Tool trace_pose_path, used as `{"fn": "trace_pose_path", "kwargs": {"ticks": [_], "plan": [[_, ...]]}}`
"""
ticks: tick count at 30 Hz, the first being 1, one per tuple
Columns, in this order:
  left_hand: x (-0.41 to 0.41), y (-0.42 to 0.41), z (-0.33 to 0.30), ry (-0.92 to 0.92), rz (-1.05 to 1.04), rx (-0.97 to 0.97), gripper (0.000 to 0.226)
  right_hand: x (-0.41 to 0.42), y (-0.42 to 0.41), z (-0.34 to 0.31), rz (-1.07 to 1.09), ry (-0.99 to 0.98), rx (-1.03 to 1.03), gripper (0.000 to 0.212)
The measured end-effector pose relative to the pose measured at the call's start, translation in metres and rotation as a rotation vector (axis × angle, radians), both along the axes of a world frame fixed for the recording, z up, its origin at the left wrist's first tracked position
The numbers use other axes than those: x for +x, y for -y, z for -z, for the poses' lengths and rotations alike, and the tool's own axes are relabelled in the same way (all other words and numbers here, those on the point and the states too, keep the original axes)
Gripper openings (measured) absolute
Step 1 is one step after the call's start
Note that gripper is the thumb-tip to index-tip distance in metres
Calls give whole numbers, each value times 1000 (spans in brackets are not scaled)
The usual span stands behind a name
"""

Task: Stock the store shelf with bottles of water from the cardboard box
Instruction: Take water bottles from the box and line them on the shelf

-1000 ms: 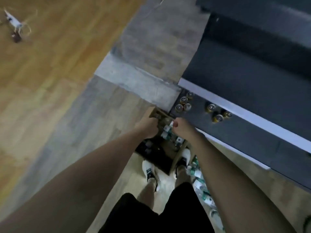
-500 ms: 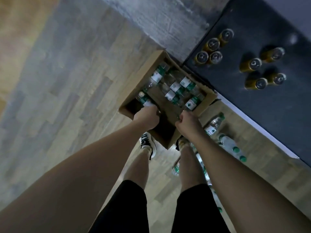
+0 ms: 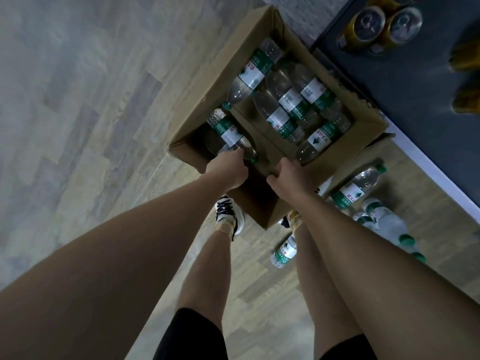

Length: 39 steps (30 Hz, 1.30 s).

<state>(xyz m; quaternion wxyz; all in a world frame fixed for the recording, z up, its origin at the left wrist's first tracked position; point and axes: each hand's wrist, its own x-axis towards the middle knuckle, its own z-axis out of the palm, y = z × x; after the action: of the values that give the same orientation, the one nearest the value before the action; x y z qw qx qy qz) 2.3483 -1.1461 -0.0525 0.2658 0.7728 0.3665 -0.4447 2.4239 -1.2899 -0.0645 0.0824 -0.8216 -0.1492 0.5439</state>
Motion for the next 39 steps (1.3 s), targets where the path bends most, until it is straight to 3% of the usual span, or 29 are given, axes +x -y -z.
{"fn": "trace_pose_path", "kwargs": {"ticks": [11, 23, 31, 36, 39], "plan": [[-15, -28, 75, -2, 106, -36, 33, -25, -26, 64, 126, -63, -33, 29], [-45, -56, 156, 0, 173, 8, 28, -65, -56, 154, 270, -68, -22, 46], [-53, -78, 179, 10, 185, 14, 28, -78, -75, 194, 311, -1, -28, 84], [-54, -90, 191, -13, 193, 15, 13, -74, -86, 212, 216, -45, -83, 93], [-51, -94, 195, -22, 190, 21, 14, -71, -91, 222, 115, -26, -120, 89]]}}
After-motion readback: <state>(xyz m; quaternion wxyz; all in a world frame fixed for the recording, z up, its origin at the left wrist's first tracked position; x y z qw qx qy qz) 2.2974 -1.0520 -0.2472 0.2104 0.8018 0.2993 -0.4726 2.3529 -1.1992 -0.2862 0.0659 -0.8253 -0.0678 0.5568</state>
